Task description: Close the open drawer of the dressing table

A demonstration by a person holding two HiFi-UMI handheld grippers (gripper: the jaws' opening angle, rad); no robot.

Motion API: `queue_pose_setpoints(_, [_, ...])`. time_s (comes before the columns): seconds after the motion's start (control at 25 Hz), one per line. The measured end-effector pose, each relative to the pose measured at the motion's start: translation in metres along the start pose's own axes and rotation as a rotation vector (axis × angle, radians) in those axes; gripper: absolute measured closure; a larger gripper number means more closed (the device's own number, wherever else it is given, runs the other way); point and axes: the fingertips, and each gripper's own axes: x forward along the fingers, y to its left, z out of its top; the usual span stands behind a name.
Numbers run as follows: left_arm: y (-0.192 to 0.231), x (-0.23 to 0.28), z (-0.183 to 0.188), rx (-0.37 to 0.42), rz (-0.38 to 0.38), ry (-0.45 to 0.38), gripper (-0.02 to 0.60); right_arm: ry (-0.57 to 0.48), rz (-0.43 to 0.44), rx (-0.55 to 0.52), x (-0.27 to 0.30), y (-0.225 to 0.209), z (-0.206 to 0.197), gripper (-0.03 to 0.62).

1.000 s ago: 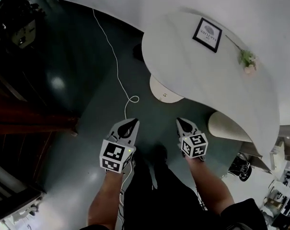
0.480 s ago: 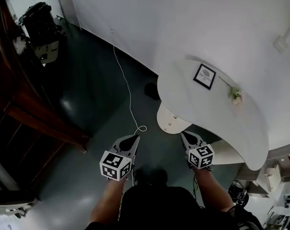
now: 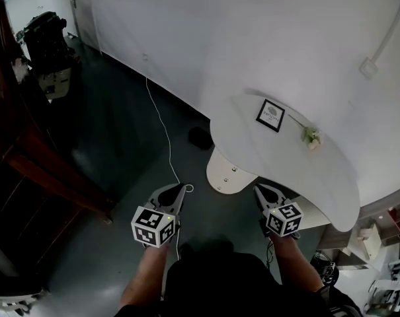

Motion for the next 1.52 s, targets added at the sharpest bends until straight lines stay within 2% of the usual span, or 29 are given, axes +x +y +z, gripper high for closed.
queue_pose_setpoints(0.28, [-0.021,0.028,0.011,0.044,-0.034,0.014,0.572,-0.073,-0.004,-0.019,-0.015,-0.016,0.025,0.588])
queue_pose_setpoints(0.44, [-0.041,0.049,0.016,0.069,-0.023,0.016,0.572,-0.101,0.012,-0.016,-0.033,-0.041,0.023,0.588])
queue_pose_setpoints(0.52, [-0.052,0.061,0.02,0.071,-0.004,0.016,0.572,-0.109,0.024,-0.05,-0.044,-0.055,0.024,0.588])
queue_pose_setpoints(0.64, [-0.078,0.087,0.026,0.059,0.017,0.006,0.572,-0.109,0.062,-0.135,-0.063,-0.081,0.025,0.588])
queue_pose_setpoints(0.8, [-0.128,0.129,0.032,0.076,0.007,0.003,0.572,-0.146,0.145,-0.144,-0.093,-0.12,0.027,0.589])
queue_pose_setpoints(1.0, [-0.164,0.164,0.055,0.112,0.039,-0.016,0.572,-0.225,0.18,-0.173,-0.123,-0.162,0.044,0.591])
queue_pose_setpoints(1.16, [-0.189,0.177,0.074,0.161,0.034,-0.035,0.572,-0.258,0.221,-0.209,-0.134,-0.176,0.057,0.591])
queue_pose_setpoints(1.28, [-0.197,0.174,0.084,0.185,0.013,-0.047,0.572,-0.29,0.187,-0.251,-0.135,-0.178,0.072,0.591])
queue_pose_setpoints(1.4, [-0.195,0.166,0.087,0.198,0.008,-0.046,0.572,-0.321,0.146,-0.234,-0.138,-0.177,0.083,0.591])
queue_pose_setpoints(1.52, [-0.187,0.158,0.089,0.204,0.01,-0.054,0.572,-0.34,0.145,-0.222,-0.138,-0.165,0.086,0.591])
